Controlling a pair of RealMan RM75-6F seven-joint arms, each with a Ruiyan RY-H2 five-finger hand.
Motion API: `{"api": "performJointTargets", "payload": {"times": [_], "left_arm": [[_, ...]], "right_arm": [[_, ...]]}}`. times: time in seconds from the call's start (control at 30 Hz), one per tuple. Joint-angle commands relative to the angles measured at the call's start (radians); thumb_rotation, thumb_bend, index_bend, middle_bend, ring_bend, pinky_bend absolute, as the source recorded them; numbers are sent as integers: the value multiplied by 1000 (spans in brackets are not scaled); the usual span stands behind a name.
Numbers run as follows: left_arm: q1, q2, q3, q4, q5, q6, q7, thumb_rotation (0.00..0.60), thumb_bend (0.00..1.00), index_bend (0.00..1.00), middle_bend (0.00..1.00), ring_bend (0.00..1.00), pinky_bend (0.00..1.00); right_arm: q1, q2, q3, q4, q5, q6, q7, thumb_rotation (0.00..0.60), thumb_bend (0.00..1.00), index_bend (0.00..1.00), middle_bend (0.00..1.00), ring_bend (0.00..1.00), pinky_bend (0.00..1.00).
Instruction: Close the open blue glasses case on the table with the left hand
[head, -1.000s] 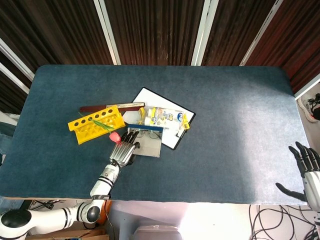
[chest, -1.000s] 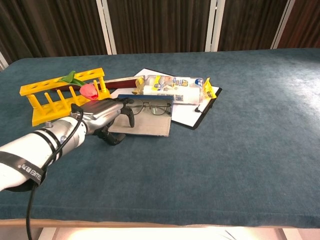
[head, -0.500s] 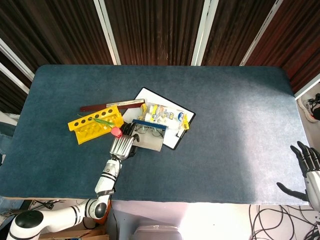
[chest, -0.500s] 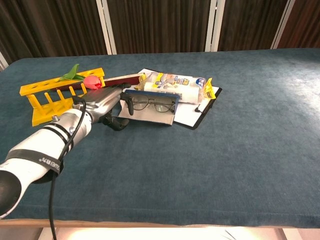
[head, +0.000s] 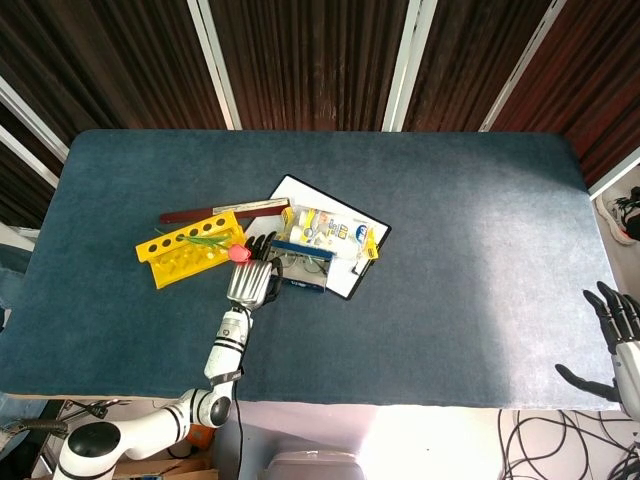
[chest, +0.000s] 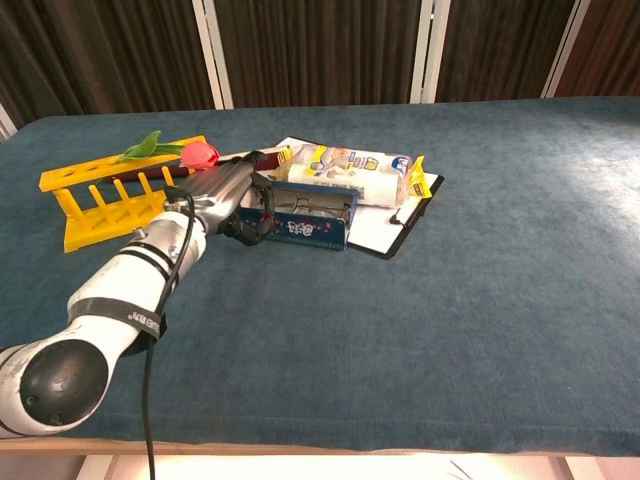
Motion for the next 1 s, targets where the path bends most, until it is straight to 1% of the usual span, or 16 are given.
{"api": "performJointTargets", "payload": {"times": [0.03, 0.1, 0.23, 0.3, 0.5, 0.73, 0.83, 1.0], "left_arm": [[-2, 2, 1, -2, -4, -9, 13, 600, 440, 570, 0, 0, 34], [1, 7, 4, -13, 5, 0, 10, 600, 457, 593, 0, 0, 34], [18, 19, 21, -47, 34, 33, -2, 600, 539, 670, 2, 0, 30], [38, 35, 35, -90, 46, 49, -12, 600, 561, 688, 6, 0, 28], [124, 121, 85, -270, 80, 119, -26, 600, 567, 695, 6, 0, 23], [205, 245, 126, -483, 96, 156, -41, 600, 564, 691, 5, 0, 21], [209, 274, 125, -533, 101, 161, -19, 600, 564, 690, 6, 0, 20], [190, 272, 98, -545, 61, 133, 31, 600, 560, 688, 7, 0, 20]], "right_arm": [[0, 0, 0, 0, -1, 1, 0, 600, 177, 0, 0, 0, 0], [-1, 0, 0, 0, -1, 1, 0, 600, 177, 0, 0, 0, 0], [1, -1, -1, 0, -2, -3, -8, 600, 177, 0, 0, 0, 0], [1, -2, -2, -1, -4, -2, -10, 600, 177, 0, 0, 0, 0], [0, -6, -3, -1, -6, 1, -20, 600, 177, 0, 0, 0, 0], [7, -15, 0, -8, 1, -13, -53, 600, 177, 0, 0, 0, 0], [11, -20, -2, -13, -4, -21, -68, 600, 177, 0, 0, 0, 0], [15, -22, -4, -15, -6, -28, -78, 600, 177, 0, 0, 0, 0]]}}
